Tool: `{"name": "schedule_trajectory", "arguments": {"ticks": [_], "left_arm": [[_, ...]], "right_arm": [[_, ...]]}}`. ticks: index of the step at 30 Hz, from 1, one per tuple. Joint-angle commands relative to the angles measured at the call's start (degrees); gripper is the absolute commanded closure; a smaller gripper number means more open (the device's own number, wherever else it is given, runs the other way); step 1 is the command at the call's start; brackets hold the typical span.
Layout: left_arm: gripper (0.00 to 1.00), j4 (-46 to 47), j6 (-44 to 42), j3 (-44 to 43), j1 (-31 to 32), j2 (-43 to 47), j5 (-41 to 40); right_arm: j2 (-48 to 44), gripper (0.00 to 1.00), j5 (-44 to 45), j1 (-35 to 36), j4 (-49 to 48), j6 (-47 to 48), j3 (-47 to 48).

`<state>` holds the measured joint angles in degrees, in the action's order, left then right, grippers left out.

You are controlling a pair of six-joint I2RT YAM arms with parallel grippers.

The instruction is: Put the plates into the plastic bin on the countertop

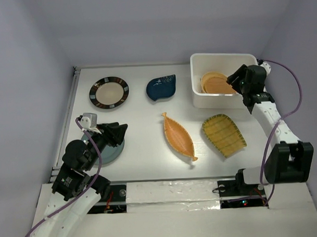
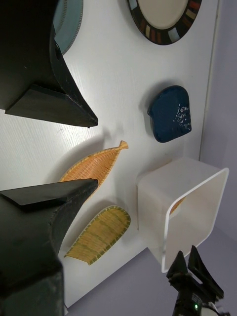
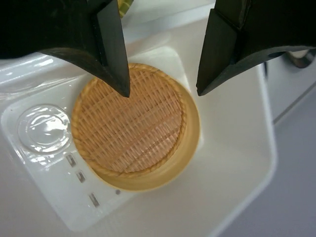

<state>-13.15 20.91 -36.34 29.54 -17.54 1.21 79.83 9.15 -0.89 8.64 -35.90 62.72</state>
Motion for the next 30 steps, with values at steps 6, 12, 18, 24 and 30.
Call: {"name": "schedule_trajectory", "arguments": {"ticks": [6,12,18,24,30], "left_arm": [[0.75,1.5,-0.4,-1.4,0.3,1.6,-0.7],[1.00,1.0,-0.3,-1.6,0.3,1.6,-4.8],[1.00,0.0,0.3,-2.1,-0.3,2.5,-7.9],[1.00,-0.1,0.3,-2.2,-0.3,3.1,-8.5],[0.98,-0.1,0.2,-2.2,-0.3,3.3,-8.2]], "right_arm": [[-13.4,1.00,-7.6,11.3,-12.9,0.4,-6.8],[-4.4,1.00,-12.2,37.5,-23.3,-0.5,-8.3],[16.8,1.00,-18.3,51.9,-33.5,-3.3,-1.6],[35.1,0.83,-21.5,58.8,-31.9,-7.0,10.0],[43.6,0.46,-22.0,60.7,-36.5,-12.1,12.9]]}}
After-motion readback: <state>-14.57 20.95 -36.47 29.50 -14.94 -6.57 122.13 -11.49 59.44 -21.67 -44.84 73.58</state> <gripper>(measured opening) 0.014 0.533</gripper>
